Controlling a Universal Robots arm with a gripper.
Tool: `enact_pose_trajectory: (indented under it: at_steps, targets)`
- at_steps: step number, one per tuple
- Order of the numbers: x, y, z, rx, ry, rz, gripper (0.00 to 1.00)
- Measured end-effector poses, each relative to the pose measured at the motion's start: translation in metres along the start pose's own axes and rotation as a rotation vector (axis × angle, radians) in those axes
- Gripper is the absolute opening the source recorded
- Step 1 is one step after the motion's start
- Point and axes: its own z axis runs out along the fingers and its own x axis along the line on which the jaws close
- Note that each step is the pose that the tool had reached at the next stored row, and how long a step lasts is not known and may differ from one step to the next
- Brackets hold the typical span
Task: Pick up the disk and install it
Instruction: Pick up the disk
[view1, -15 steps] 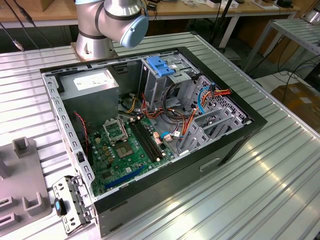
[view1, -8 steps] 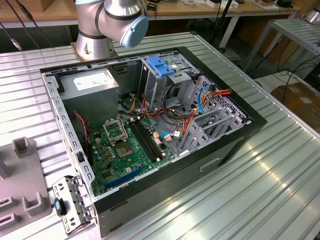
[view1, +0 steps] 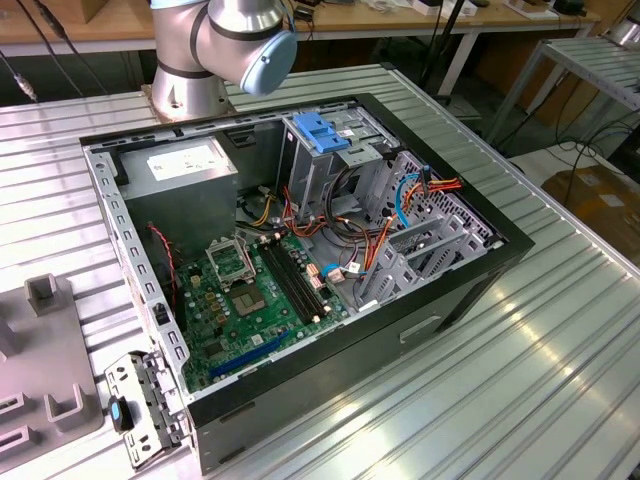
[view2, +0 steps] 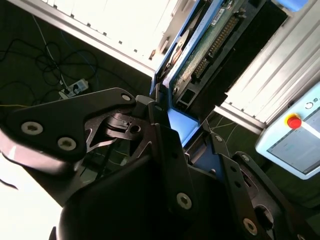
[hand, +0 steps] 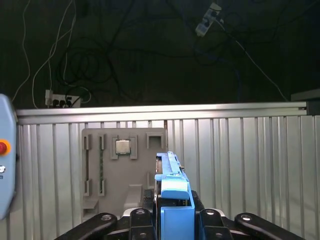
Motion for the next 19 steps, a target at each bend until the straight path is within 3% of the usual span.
enact_pose_trajectory:
  at_steps: [4, 5, 19]
  targets:
    - [-0.0002, -0.0003, -0.0057, -0.005, -0.0018, 0.0, 0.37]
    - [-0.0003, -0.0006, -0.0112, -0.01, -0.0031, 0.0, 0.37]
    - [-0.0008, -0.0019, -0.0304, -0.0284, -0.0069, 0.001, 0.37]
